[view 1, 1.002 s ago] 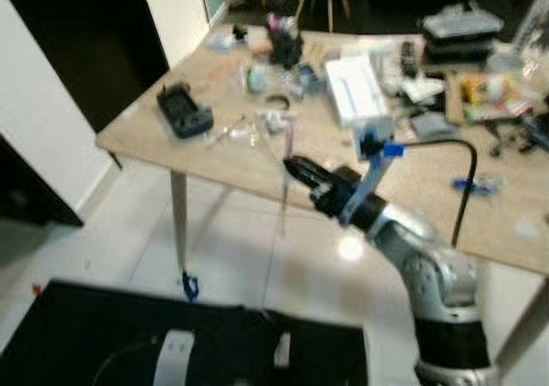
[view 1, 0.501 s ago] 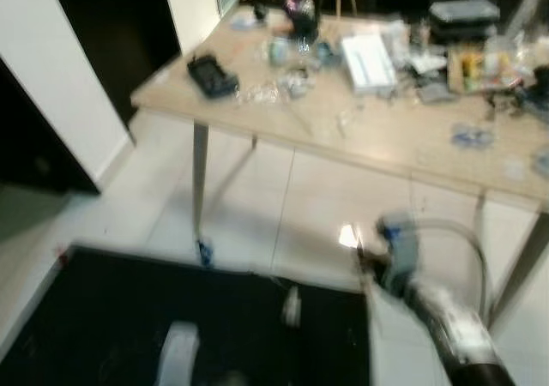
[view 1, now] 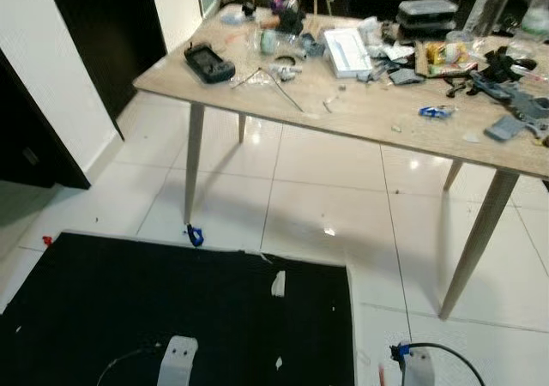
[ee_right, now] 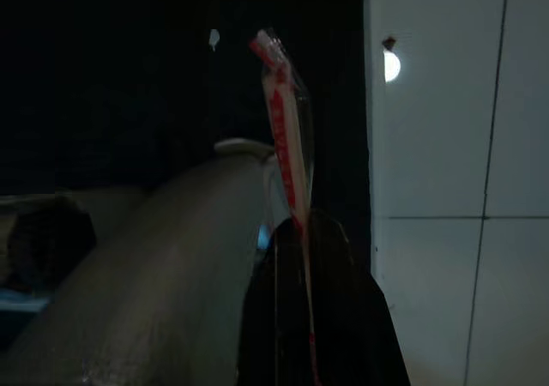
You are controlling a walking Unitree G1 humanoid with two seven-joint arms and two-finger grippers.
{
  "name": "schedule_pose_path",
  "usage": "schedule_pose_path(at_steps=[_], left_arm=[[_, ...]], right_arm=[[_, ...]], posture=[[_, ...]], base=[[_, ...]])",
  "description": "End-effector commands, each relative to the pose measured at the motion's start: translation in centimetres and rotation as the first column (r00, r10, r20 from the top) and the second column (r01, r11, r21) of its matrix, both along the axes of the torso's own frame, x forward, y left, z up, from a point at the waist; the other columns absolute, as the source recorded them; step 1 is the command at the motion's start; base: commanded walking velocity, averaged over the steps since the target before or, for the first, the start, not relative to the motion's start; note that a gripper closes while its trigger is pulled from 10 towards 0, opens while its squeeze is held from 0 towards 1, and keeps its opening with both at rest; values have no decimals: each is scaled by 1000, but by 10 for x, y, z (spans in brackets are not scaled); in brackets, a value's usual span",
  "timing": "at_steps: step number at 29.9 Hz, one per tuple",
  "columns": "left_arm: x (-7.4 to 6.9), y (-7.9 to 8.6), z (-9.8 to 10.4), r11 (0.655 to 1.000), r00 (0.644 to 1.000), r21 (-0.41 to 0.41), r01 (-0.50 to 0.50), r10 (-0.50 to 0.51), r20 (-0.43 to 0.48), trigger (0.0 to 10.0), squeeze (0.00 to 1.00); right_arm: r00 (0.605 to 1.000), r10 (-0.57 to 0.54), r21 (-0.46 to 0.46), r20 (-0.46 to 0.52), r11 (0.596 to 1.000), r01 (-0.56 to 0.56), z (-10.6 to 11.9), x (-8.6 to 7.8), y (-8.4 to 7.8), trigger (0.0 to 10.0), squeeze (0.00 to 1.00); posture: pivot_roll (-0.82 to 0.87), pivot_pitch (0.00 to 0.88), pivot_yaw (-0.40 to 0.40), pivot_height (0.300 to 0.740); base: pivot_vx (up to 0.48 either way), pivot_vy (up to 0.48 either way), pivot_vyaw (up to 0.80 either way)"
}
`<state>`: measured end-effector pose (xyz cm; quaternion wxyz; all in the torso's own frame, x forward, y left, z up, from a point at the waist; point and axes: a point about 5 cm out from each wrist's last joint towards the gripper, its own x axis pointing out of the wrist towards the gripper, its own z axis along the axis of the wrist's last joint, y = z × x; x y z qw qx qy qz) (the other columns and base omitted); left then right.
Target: Picking trash to rubbish bin
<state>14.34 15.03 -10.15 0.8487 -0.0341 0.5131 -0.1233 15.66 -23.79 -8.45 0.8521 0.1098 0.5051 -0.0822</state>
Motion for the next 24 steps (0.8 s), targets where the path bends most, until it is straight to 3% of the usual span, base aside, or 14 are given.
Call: schedule_pose_path(at_steps=[1, 4, 12, 24], left_arm=[[-29, 1, -10, 1000, 994, 5, 4, -3, -113, 10000, 0], [-31, 1, -11, 1000, 993, 10, 4, -3, -118, 10000, 0], [-33, 2, -11, 1000, 993, 5, -6, 6, -121, 10000, 0], [-33, 3, -11, 1000, 993, 7, 5, -4, -122, 10000, 0]], right_arm=[[1000, 4, -6, -29, 1000, -5, -4, -6, 4, 10000, 0], [994, 64, -27, -86, 997, -66, -9, -13, 11, 10000, 0], [983, 127, -20, -132, 991, -131, -15, -19, 23, 10000, 0], [985, 109, -13, -136, 994, -112, -16, -19, 29, 10000, 0]], posture=[[-34, 70, 62, 740], [-23, 69, 56, 740], [-19, 78, 61, 740], [-25, 86, 71, 740]], base=[[-352, 0, 0], [-352, 0, 0], [-352, 0, 0], [-354, 0, 0]])
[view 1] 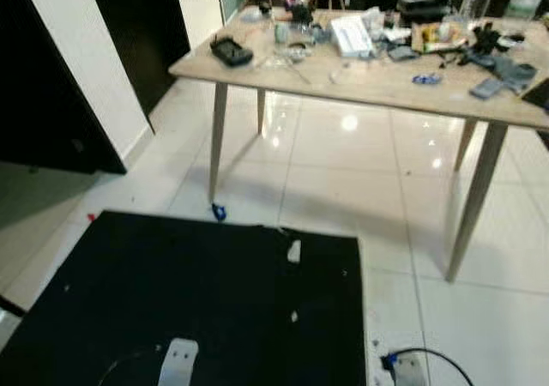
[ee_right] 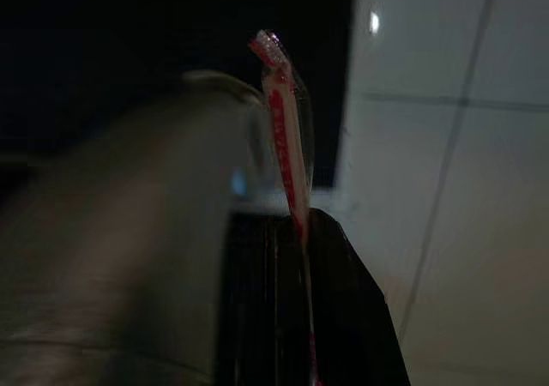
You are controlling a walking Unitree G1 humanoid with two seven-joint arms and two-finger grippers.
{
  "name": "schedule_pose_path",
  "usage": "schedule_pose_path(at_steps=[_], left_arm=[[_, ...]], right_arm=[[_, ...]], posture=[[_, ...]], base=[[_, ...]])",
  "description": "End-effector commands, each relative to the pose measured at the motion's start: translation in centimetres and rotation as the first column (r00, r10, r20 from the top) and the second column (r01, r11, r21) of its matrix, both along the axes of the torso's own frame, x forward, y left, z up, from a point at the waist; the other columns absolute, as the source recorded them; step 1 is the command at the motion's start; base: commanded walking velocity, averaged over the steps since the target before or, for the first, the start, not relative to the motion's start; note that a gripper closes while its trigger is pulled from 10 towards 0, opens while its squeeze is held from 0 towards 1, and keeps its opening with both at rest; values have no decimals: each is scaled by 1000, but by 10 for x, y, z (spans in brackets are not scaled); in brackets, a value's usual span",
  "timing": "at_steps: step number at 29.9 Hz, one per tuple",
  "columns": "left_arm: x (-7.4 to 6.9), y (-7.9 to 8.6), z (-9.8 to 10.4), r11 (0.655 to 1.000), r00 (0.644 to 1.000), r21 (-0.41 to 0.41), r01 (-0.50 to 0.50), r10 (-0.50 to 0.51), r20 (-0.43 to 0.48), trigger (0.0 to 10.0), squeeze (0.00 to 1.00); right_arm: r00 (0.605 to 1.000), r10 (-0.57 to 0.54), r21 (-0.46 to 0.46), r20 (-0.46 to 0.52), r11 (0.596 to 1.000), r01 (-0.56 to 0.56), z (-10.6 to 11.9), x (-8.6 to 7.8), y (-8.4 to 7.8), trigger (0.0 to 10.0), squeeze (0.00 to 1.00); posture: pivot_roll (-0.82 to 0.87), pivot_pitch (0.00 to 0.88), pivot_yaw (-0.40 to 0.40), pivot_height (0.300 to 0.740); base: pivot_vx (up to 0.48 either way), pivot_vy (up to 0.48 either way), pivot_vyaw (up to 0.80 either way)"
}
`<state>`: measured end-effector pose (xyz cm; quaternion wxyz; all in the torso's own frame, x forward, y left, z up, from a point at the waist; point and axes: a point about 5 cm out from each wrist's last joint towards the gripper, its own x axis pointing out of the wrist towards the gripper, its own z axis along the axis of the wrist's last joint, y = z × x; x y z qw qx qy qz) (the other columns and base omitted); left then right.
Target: Picking trash to rubbish bin
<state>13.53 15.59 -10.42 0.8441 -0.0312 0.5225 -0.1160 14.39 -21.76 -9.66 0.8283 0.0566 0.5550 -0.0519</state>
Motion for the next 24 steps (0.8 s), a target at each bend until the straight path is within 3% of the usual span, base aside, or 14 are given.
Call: schedule_pose_path(at_steps=[1, 24], left_arm=[[-25, -3, -8, 1000, 995, -9, 11, -12, -102, 10000, 0], [-25, -4, -8, 1000, 995, -19, 16, -18, -101, 10000, 0]], right_arm=[[1000, -4, 24, -26, 1000, 4, -4, -7, 8, 10000, 0], [999, -5, -5, -34, 1000, 5, -5, -10, 6, 10000, 0]], posture=[[-25, 86, 71, 740], [-24, 85, 66, 740]], base=[[-356, 0, 0], [-355, 0, 0]])
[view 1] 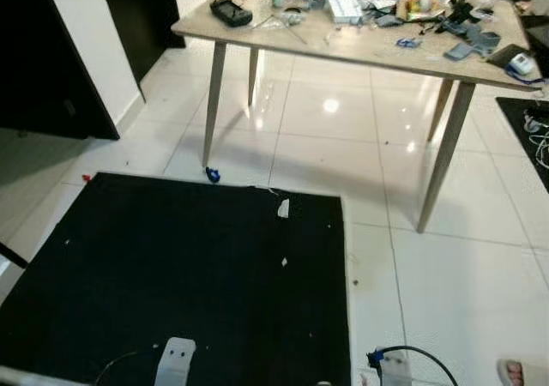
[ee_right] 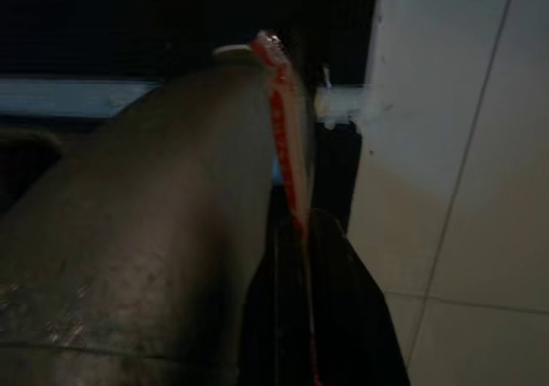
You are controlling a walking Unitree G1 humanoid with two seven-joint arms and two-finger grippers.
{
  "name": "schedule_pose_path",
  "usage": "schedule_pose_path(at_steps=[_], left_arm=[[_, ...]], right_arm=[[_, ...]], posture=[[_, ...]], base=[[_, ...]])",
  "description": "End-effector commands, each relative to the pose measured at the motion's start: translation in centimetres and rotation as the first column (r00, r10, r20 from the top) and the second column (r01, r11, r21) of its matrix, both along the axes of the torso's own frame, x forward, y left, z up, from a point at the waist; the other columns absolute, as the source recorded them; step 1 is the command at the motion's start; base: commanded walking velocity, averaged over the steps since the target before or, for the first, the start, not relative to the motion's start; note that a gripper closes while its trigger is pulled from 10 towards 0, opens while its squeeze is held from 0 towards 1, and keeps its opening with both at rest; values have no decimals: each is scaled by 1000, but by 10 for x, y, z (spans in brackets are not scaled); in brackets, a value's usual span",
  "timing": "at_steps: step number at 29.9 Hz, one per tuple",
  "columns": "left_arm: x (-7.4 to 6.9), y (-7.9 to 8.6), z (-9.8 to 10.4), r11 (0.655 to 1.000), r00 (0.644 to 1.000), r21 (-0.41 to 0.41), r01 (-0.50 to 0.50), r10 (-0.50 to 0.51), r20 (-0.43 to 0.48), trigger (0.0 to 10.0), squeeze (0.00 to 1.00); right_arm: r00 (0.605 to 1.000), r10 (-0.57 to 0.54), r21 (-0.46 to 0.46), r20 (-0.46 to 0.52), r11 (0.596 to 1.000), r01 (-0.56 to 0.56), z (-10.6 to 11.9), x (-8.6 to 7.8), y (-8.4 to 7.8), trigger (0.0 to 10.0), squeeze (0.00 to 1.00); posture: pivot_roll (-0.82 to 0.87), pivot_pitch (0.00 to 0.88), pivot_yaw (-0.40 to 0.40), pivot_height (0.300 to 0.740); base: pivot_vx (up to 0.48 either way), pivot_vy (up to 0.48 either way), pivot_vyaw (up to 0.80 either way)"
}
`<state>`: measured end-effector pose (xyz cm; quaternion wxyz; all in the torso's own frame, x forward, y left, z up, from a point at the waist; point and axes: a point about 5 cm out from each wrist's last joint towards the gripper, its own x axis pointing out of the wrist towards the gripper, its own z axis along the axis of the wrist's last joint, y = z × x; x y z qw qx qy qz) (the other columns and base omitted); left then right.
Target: Picking trash to rubbish bin
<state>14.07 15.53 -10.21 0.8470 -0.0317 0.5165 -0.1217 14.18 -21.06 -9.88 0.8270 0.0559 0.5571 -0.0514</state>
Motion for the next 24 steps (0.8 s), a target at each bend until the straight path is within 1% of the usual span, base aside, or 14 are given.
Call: schedule_pose_path(at_steps=[1, 8, 12, 24], left_arm=[[-30, -3, -10, 1000, 993, -10, 9, -10, -115, 10000, 0], [-30, -3, -10, 1000, 993, -9, 11, -12, -115, 10000, 0], [-30, -3, -10, 1000, 994, -2, 0, 0, -110, 10000, 0], [-29, -2, -10, 1000, 994, 6, 6, -5, -105, 10000, 0]], right_arm=[[1000, -7, -5, -29, 1000, 7, -3, -8, -1, 10000, 0], [999, -4, -9, -33, 1000, 3, -3, -8, 0, 10000, 0], [1000, -15, 2, -27, 1000, 16, -3, -7, 4, 10000, 0], [999, -17, 0, -34, 1000, 17, -4, -9, 4, 10000, 0]], posture=[[-24, 85, 66, 740], [-33, 90, 67, 740], [-33, 90, 67, 740], [-33, 90, 67, 740]], base=[[-356, 0, 0], [-347, 0, 0], [0, 0, 0], [0, 0, 0]])
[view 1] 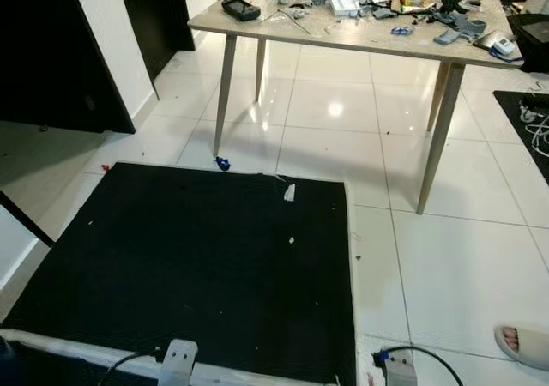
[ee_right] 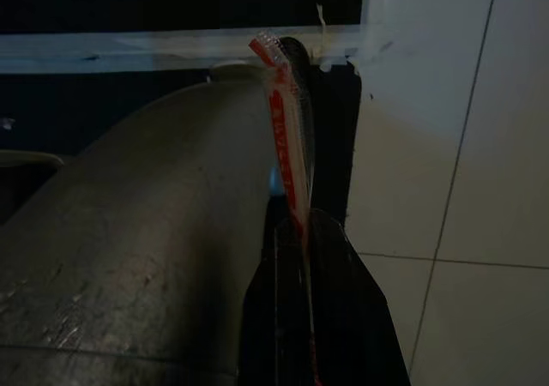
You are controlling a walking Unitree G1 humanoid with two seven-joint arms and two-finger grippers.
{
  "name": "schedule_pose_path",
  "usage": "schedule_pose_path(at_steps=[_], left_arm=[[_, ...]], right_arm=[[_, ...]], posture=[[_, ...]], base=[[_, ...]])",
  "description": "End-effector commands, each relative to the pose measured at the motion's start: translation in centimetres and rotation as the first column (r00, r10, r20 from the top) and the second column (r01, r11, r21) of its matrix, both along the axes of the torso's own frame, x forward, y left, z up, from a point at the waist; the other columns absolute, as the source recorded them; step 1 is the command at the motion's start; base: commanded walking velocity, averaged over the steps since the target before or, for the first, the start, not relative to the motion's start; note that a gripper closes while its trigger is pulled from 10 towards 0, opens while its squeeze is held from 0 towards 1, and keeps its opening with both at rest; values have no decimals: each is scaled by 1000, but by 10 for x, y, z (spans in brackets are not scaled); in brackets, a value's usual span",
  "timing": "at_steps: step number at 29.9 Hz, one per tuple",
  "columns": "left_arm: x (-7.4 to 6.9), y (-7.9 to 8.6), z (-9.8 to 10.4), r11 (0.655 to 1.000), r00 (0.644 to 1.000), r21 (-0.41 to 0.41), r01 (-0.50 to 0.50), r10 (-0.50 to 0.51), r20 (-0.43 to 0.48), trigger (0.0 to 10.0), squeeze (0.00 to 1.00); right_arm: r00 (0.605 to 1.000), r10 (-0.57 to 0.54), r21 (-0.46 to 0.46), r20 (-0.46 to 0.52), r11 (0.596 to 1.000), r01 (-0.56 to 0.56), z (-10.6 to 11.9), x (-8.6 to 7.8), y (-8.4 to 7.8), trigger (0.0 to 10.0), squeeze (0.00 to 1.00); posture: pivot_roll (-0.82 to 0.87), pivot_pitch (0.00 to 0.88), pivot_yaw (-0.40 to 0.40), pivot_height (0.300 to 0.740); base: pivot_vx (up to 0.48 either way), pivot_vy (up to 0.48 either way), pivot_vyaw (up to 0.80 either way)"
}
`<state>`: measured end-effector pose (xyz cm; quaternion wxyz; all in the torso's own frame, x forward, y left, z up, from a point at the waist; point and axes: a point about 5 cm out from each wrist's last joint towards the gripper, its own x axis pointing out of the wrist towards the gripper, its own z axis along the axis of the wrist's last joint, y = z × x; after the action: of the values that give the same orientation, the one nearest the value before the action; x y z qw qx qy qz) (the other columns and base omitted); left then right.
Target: Picking trash to rubbish bin
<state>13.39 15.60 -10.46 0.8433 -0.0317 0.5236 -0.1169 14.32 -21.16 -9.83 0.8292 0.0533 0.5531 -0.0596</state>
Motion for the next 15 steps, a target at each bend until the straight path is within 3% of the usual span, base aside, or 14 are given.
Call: schedule_pose_path(at_steps=[1, 15], left_arm=[[-22, -3, -8, 1000, 996, 0, 15, -15, -88, 10000, 0], [-21, -4, -7, 999, 996, 4, 38, -38, -82, 10000, 0]], right_arm=[[999, -8, 16, -43, 1000, 8, -5, -10, 5, 10000, 0], [999, 0, 21, -46, 1000, 1, -5, -10, 5, 10000, 0]], posture=[[-33, 90, 67, 740], [-34, 86, 63, 740]], base=[[0, 0, 0], [0, 0, 0]])
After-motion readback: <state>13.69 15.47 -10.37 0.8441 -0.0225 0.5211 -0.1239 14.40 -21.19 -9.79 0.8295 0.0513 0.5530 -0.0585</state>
